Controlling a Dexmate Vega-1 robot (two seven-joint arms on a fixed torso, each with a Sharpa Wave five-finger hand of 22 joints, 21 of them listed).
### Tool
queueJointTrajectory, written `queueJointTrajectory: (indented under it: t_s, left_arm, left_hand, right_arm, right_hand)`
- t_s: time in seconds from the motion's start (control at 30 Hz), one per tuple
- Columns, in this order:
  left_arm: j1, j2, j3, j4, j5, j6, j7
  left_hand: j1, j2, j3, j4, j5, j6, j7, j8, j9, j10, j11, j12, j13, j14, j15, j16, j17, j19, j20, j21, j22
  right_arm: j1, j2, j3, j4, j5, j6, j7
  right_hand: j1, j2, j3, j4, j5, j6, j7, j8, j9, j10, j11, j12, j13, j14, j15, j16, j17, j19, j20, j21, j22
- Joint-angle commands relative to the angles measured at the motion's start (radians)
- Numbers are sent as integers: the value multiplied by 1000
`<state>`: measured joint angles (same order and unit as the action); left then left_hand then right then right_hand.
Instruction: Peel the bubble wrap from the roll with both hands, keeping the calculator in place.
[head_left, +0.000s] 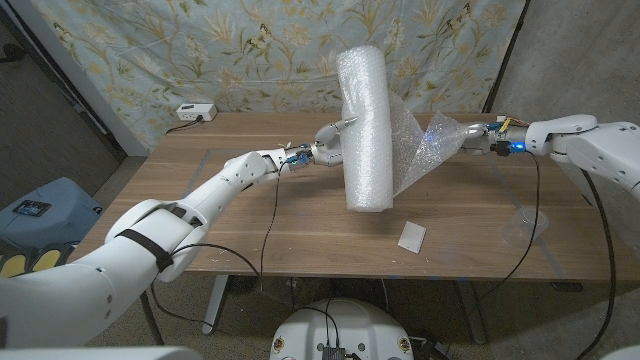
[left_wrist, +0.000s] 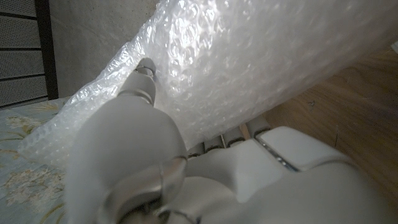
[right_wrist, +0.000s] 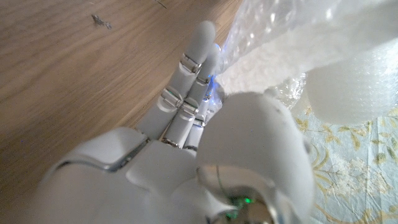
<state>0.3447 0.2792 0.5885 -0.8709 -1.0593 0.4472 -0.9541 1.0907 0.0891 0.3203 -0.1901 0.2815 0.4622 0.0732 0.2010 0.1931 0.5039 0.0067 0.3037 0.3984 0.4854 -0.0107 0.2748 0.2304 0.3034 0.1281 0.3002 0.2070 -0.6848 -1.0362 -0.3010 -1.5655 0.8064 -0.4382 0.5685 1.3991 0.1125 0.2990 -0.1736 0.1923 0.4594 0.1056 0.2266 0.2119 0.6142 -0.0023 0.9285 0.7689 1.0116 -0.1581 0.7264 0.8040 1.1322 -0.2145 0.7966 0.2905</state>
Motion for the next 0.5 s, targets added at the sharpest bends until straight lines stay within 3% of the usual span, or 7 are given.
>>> queueJointTrajectory:
  t_s: [0.03, 0.27, 0.4, 0.5]
  left_arm:
    - [-3, -3, -1, 19, 0, -3, -5]
    - [-1, -3, -1, 20, -1, 2, -4]
    - [-2, -4, -2, 24, -2, 4, -7]
    - [-5, -6, 1, 33, -2, 5, -16]
  left_hand:
    - [26, 34, 39, 30, 8, -3, -2, 0, 2, 24, -31, -5, 3, -8, 1, -3, 2, -2, -2, 8, 1]
    - [24, 33, 39, 31, 9, -3, -2, 1, 2, 18, -31, -7, 5, -13, 4, -5, 3, -3, -2, 9, 1]
    - [16, 28, 37, 34, 11, -15, 0, -3, 3, -8, -16, -18, 8, -32, 18, -15, 1, -10, 3, 7, 1]
    - [2, 21, 29, 39, 10, -37, 6, -9, 3, -45, 15, -32, 12, -49, 32, -23, 1, -24, 7, 3, 2]
  right_arm:
    - [-59, -11, 57, -41, 23, -5, -70]
    - [-97, -21, 96, -59, 30, -1, -97]
    - [-121, -24, 122, -67, 38, 1, -112]
    - [-137, -26, 138, -71, 42, 2, -117]
  right_hand:
    - [22, -2, -5, 0, 6, 12, 0, 0, 4, 7, -1, 10, 10, 14, -66, 5, 3, 7, -13, 16, 3]
    - [35, 0, -12, 4, 5, 17, -1, -5, 6, 7, 1, 14, 14, 15, -65, 1, 4, 3, -13, 31, 5]
    - [39, 1, -15, 5, 5, 19, -1, -7, 6, 7, -2, 16, 16, 17, -66, 1, 5, 0, -13, 37, 6]
    - [42, 3, -19, 7, 4, 22, -2, -9, 7, 8, -2, 17, 16, 20, -66, 1, 7, -2, -13, 44, 7]
